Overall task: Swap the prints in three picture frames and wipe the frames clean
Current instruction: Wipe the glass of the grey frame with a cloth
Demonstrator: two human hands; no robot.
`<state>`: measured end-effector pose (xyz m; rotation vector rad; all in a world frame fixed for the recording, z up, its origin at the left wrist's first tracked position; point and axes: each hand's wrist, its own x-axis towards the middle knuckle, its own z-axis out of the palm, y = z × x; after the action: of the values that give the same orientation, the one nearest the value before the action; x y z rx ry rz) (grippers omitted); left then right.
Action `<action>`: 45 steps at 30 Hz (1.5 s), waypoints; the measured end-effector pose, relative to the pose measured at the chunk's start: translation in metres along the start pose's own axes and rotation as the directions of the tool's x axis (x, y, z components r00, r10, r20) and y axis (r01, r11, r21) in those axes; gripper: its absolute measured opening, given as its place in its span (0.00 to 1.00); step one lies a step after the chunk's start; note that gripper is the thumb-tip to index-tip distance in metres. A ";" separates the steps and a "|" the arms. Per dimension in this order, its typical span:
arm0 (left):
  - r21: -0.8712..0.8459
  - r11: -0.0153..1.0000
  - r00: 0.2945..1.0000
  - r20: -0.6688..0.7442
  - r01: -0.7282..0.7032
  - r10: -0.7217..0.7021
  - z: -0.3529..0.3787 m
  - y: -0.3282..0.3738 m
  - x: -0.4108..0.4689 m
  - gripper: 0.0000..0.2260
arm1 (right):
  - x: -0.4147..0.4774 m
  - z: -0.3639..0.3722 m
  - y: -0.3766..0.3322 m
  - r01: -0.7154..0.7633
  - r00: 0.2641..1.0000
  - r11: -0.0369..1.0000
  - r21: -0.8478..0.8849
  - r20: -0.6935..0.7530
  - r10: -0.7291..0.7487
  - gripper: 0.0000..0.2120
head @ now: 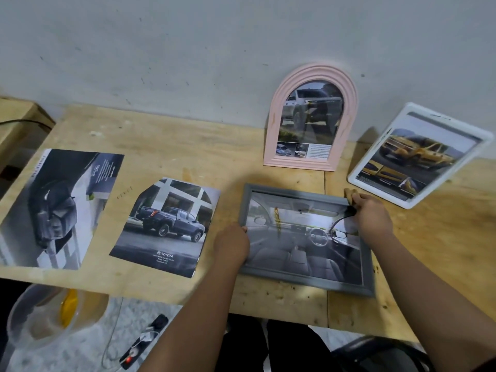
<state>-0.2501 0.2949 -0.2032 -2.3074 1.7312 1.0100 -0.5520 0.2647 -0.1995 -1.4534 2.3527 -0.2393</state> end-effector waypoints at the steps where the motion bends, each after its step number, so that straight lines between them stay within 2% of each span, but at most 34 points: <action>1: 0.017 1.000 1.000 0.003 -0.007 0.007 0.000 0.000 0.000 0.14 | -0.003 -0.001 -0.001 -0.016 1.000 1.000 -0.003 -0.019 0.016 0.14; 4: 0.080 0.997 1.000 0.025 -0.018 0.016 -0.001 0.001 0.000 0.14 | -0.013 -0.005 0.001 0.009 1.000 0.996 -0.094 -0.016 -0.011 0.12; 9: 0.168 0.985 0.999 0.046 -0.027 0.019 0.001 0.001 0.000 0.15 | -0.032 -0.016 0.002 -0.014 0.998 0.976 -0.219 0.055 0.027 0.13; 13: 0.234 0.971 0.998 0.055 -0.056 0.044 0.001 0.000 0.003 0.16 | -0.052 -0.012 0.012 0.026 0.995 0.985 -0.171 0.095 -0.010 0.15; 17: 0.218 0.975 0.999 0.040 -0.042 0.034 0.000 0.001 0.001 0.16 | -0.066 -0.016 0.017 0.039 0.994 0.985 -0.169 0.103 -0.022 0.16; 24: 0.420 0.881 0.976 0.094 -0.218 0.197 -0.004 0.000 -0.002 0.15 | -0.100 -0.015 0.019 0.016 0.996 0.964 -0.266 0.088 0.008 0.17; 27: 0.441 0.858 0.964 0.110 -0.264 0.241 -0.004 -0.004 0.000 0.16 | -0.116 -0.012 0.020 -0.059 0.995 0.970 -0.237 0.065 0.077 0.16; 31: 0.325 0.909 0.964 0.119 -0.262 0.236 -0.008 -0.004 -0.002 0.15 | -0.138 -0.006 0.024 -0.128 0.989 0.979 -0.159 0.056 0.138 0.15; 38: 0.253 0.918 0.950 0.132 -0.307 0.281 -0.009 -0.009 0.001 0.14 | -0.168 -0.001 0.019 -0.262 0.964 0.963 -0.056 0.020 0.264 0.18; 41: 0.211 0.932 0.955 0.104 -0.294 0.277 -0.008 -0.010 0.001 0.14 | -0.185 0.013 0.016 -0.295 0.955 0.956 0.005 -0.039 0.295 0.19; 45: 0.151 0.946 0.958 0.057 -0.287 0.281 -0.007 -0.014 -0.001 0.14 | -0.206 0.033 0.011 -0.330 0.921 0.928 0.171 -0.158 0.357 0.22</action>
<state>-0.2347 0.2976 -0.2010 -1.9728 2.0901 0.9069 -0.4655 0.4542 -0.1887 -0.9650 2.6301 -0.4534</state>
